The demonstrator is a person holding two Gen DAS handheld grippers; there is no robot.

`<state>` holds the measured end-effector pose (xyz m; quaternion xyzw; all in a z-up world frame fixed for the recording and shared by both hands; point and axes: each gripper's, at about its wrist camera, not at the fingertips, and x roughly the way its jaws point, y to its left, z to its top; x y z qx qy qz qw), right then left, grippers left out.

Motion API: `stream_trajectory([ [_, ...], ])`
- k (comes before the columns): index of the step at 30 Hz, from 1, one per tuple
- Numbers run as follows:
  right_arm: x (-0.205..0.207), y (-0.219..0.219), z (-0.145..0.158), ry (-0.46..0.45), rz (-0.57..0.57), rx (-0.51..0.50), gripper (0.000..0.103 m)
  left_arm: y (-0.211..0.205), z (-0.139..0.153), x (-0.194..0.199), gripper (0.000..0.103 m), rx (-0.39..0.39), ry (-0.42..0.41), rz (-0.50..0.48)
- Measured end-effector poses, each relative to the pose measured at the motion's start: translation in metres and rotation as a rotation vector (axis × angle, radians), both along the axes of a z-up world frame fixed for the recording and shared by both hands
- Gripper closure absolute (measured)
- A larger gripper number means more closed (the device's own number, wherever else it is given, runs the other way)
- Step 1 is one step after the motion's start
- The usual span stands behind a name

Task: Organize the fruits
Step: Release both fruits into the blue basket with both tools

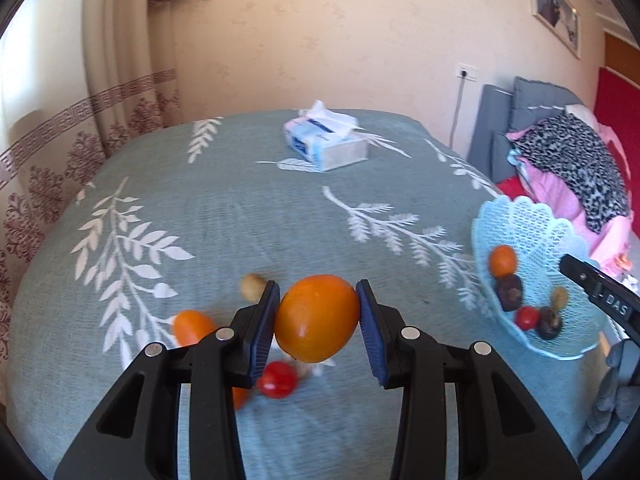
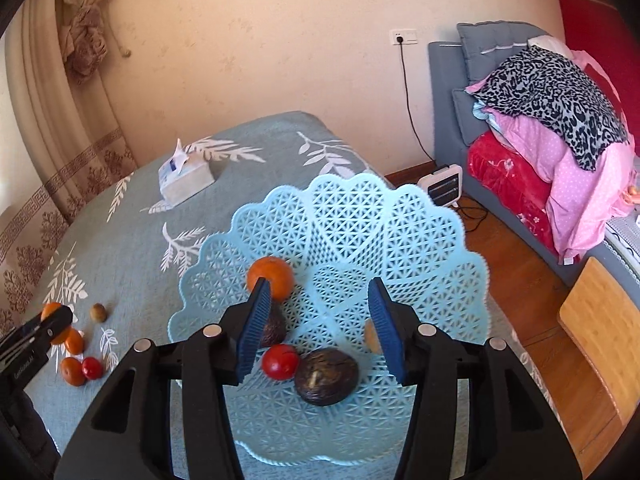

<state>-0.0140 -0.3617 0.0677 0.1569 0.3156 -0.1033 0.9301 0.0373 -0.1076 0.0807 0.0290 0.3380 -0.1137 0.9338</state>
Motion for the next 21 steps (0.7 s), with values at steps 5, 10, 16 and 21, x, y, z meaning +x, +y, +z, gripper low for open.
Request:
stream_trajectory([
  [5, -0.004, -0.011, 0.003, -0.015, -0.028, 0.016, 0.051, -0.033, 0.001, -0.002, 0.063, -0.062, 0.049, -0.133],
  [10, -0.007, -0.017, 0.006, -0.028, -0.041, 0.027, 0.051, -0.069, 0.001, -0.008, 0.063, -0.076, 0.051, -0.239],
  [16, -0.01, -0.021, 0.009, -0.039, -0.05, 0.037, 0.051, -0.106, -0.006, -0.01, 0.063, -0.082, 0.075, -0.338],
  [21, -0.011, -0.024, 0.007, -0.035, -0.055, 0.048, 0.051, -0.127, -0.016, -0.012, 0.063, -0.089, 0.101, -0.4],
])
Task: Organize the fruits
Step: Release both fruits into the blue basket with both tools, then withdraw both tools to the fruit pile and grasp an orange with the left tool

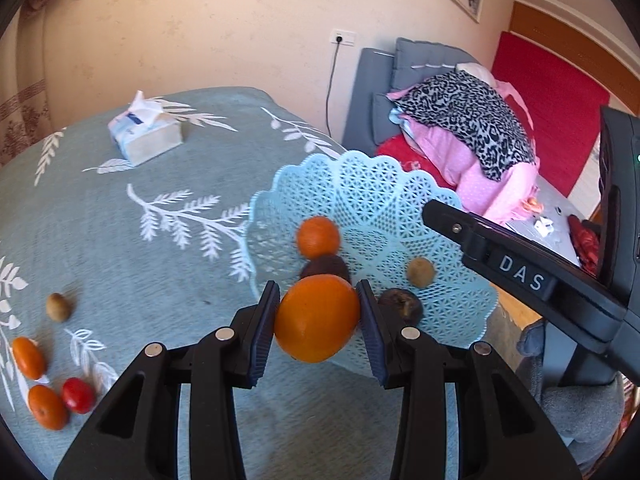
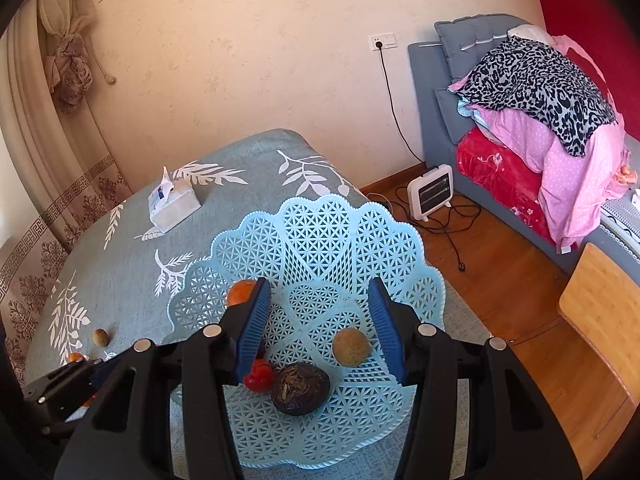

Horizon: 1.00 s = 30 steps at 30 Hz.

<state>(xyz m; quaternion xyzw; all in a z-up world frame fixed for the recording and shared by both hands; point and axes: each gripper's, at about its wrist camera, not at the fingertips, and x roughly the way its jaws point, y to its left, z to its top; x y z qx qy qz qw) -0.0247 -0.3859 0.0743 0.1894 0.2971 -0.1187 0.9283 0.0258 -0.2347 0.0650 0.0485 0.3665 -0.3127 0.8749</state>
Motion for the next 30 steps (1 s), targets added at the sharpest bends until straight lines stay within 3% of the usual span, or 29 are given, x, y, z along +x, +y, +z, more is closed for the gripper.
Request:
stream_trajectory([
  [3, 0.0, 0.001, -0.001, 0.002, 0.0, 0.0, 0.051, -0.007, -0.004, -0.001, 0.063, 0.005, -0.001, -0.012],
  [6, 0.0, 0.001, -0.002, 0.001, -0.004, -0.001, 0.051, -0.005, -0.004, 0.0, 0.045, 0.0, -0.002, 0.007],
  [21, -0.007, 0.013, 0.009, -0.034, 0.004, -0.001, 0.051, 0.038, 0.016, -0.005, 0.042, -0.006, -0.081, 0.115],
  [23, -0.011, 0.017, 0.016, -0.054, 0.012, -0.004, 0.051, 0.045, 0.018, -0.006, 0.041, -0.001, -0.098, 0.135],
  [26, -0.016, 0.029, 0.024, -0.082, 0.033, -0.024, 0.051, 0.055, 0.021, -0.011, 0.031, 0.026, -0.146, 0.179],
  [30, -0.018, 0.05, 0.029, -0.094, 0.085, -0.055, 0.046, 0.07, 0.022, -0.015, 0.03, 0.061, -0.189, 0.221],
])
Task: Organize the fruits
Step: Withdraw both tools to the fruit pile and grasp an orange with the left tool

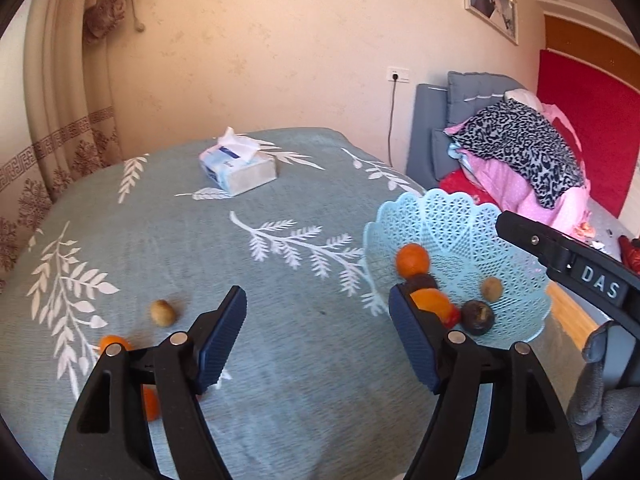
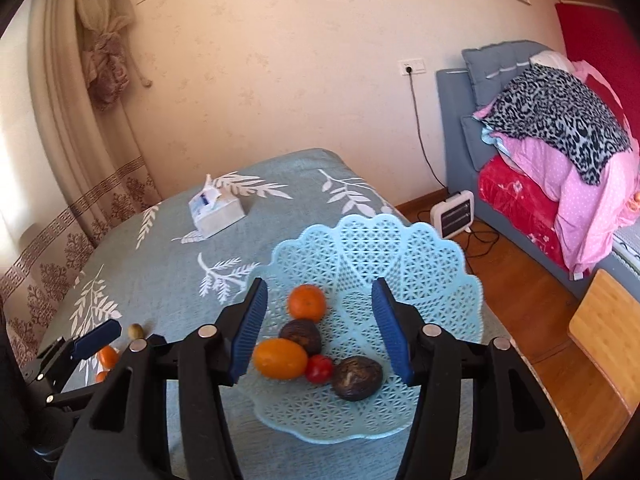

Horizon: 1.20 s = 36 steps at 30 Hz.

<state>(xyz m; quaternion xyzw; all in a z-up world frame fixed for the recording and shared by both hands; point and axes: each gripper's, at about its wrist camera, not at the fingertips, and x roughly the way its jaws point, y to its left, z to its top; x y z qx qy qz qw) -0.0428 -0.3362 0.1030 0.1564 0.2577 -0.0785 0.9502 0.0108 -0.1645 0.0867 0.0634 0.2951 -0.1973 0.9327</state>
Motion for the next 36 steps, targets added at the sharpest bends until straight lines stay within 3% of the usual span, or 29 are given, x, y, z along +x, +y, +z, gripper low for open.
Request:
stream_trajectory([
  [16, 0.004, 0.048, -0.009, 0.033, 0.118, -0.036, 0.046, 0.079, -0.002, -0.005, 0.029, -0.008, 0.007, 0.159],
  [27, 0.011, 0.071, -0.021, 0.075, 0.177, -0.05, 0.046, 0.136, -0.036, 0.0, 0.029, 0.012, 0.089, 0.282],
  [36, 0.018, 0.091, -0.031, 0.11, 0.232, -0.059, 0.046, 0.152, -0.056, 0.01, 0.029, -0.002, 0.162, 0.286],
])
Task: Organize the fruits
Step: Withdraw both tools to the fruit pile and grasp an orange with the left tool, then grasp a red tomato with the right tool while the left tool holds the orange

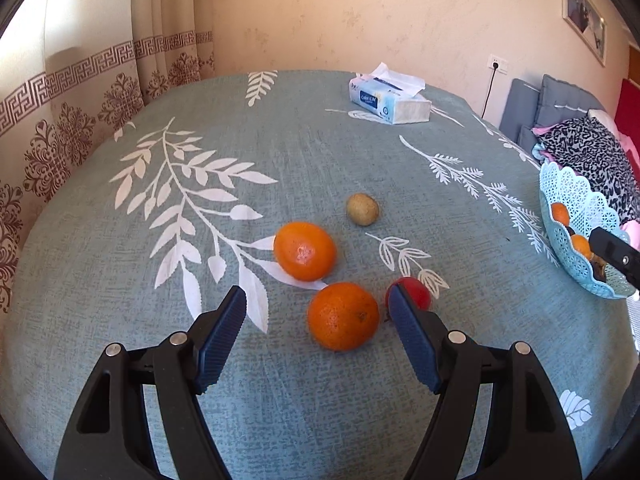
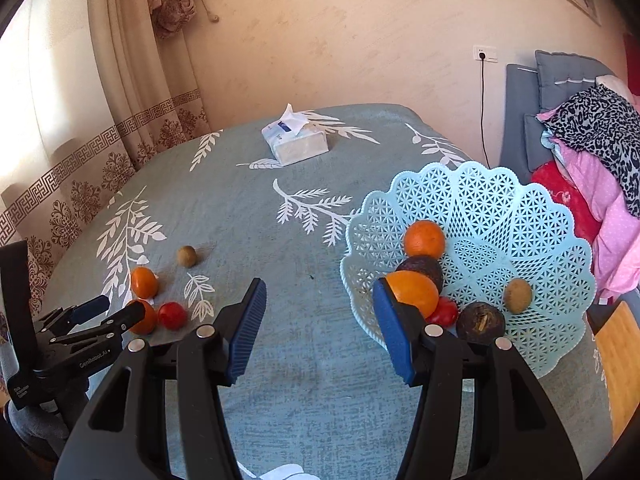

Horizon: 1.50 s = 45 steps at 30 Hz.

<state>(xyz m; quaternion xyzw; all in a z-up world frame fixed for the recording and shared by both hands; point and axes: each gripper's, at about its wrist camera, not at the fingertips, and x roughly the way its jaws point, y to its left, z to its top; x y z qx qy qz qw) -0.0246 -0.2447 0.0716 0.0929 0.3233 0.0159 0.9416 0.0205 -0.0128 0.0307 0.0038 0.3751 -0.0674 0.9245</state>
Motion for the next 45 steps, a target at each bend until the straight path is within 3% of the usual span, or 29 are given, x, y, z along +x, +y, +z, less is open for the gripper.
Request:
stream_trajectory([
  [8, 0.007, 0.019, -0.007, 0.027, 0.055, -0.006, 0.046, 0.005, -0.01, 0.01, 0.037, -0.061, 0.074, -0.017],
  [15, 0.018, 0.038, -0.011, 0.057, 0.12, 0.002, 0.046, 0.004, -0.015, 0.013, 0.051, -0.1, 0.109, -0.058],
  [18, 0.022, 0.048, -0.014, 0.068, 0.141, -0.003, 0.046, 0.001, -0.014, 0.011, 0.063, -0.116, 0.109, -0.093],
  [24, 0.031, 0.066, -0.023, 0.1, 0.191, -0.007, 0.046, 0.005, -0.011, 0.007, 0.064, -0.132, 0.084, -0.086],
  [31, 0.045, 0.084, -0.032, 0.149, 0.249, 0.001, 0.046, 0.013, 0.003, -0.008, 0.064, -0.1, -0.029, -0.006],
  [40, 0.061, 0.122, -0.042, 0.2, 0.37, -0.006, 0.046, 0.033, 0.007, -0.012, 0.064, -0.105, -0.03, 0.071],
  [45, 0.07, 0.136, -0.049, 0.222, 0.4, -0.034, 0.058, 0.037, 0.007, -0.012, 0.064, -0.084, -0.022, 0.1],
])
